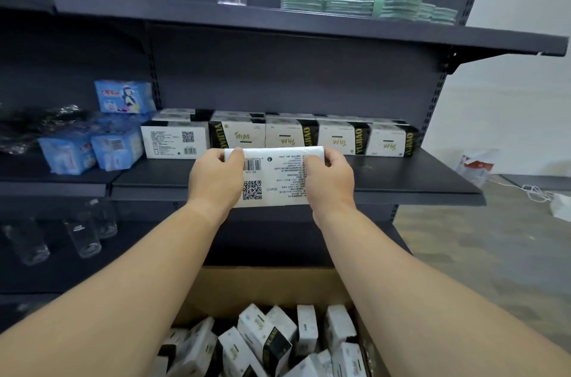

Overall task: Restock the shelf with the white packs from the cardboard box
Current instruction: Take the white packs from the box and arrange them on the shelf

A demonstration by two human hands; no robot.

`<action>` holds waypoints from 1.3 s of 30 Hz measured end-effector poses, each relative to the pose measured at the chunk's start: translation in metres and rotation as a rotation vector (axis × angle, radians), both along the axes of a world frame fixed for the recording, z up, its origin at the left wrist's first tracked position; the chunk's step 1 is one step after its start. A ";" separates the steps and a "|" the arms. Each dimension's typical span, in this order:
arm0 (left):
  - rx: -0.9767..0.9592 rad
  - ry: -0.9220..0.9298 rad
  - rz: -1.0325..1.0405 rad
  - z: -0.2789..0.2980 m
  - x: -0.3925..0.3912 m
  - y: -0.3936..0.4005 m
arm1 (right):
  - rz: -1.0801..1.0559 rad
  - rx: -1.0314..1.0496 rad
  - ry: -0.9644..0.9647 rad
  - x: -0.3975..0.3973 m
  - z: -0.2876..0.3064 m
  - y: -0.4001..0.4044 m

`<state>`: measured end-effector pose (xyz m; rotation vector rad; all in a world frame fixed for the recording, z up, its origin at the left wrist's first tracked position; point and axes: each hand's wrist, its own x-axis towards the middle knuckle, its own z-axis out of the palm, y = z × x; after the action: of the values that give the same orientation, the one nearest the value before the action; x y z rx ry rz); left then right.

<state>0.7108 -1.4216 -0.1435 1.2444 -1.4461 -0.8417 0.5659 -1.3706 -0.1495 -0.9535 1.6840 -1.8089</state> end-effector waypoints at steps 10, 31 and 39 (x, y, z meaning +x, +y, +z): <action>-0.039 0.024 -0.031 0.005 -0.005 -0.037 | -0.041 -0.004 0.010 -0.002 0.008 -0.031; 0.094 0.077 -0.131 -0.011 0.022 -0.186 | -0.159 0.023 -0.084 0.029 -0.006 -0.173; 0.077 0.016 -0.094 -0.017 0.018 -0.209 | -0.176 0.028 -0.100 0.023 -0.015 -0.200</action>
<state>0.7287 -1.6303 -0.1605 1.2320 -1.4806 -0.9765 0.5890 -1.5707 -0.1642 -0.7098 1.7725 -1.9057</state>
